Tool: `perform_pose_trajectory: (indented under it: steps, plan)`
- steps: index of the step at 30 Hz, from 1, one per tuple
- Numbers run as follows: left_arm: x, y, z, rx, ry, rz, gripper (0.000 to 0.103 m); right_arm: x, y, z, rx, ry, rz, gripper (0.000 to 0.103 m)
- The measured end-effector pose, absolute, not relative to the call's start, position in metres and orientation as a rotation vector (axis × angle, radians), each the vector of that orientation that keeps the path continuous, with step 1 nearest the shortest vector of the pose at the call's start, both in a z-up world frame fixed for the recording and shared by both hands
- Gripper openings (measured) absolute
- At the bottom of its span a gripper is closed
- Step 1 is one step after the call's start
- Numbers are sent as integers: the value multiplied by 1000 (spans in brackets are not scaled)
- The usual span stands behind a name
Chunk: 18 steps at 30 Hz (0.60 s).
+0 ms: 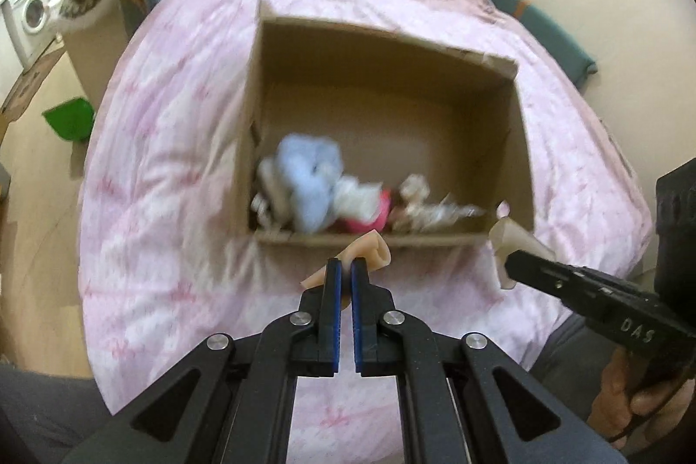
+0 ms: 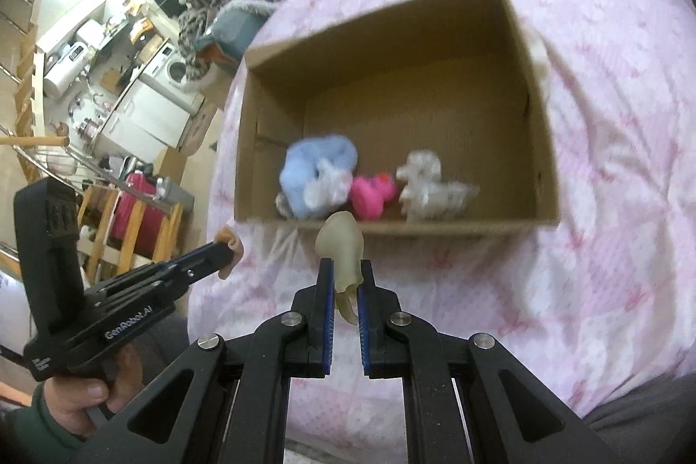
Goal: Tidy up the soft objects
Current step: 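Carry the orange tube with the left gripper while the right gripper carries the cone into the box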
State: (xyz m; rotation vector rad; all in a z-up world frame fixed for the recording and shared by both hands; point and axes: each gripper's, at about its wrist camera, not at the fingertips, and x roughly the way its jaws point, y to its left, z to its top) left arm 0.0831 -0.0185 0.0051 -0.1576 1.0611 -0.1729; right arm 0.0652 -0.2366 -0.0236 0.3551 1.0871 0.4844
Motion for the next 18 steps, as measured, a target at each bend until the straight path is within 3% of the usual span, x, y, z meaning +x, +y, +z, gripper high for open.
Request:
perform_pose_trajectory:
  steps: [10,18]
  plan:
    - [143,-54,16,-85,1025,-168,4,109,-262,-4,341,1010,409,11]
    - [177,-78,-2,-13,1049,-166,4,133,-267,-41,345,1059,333,11]
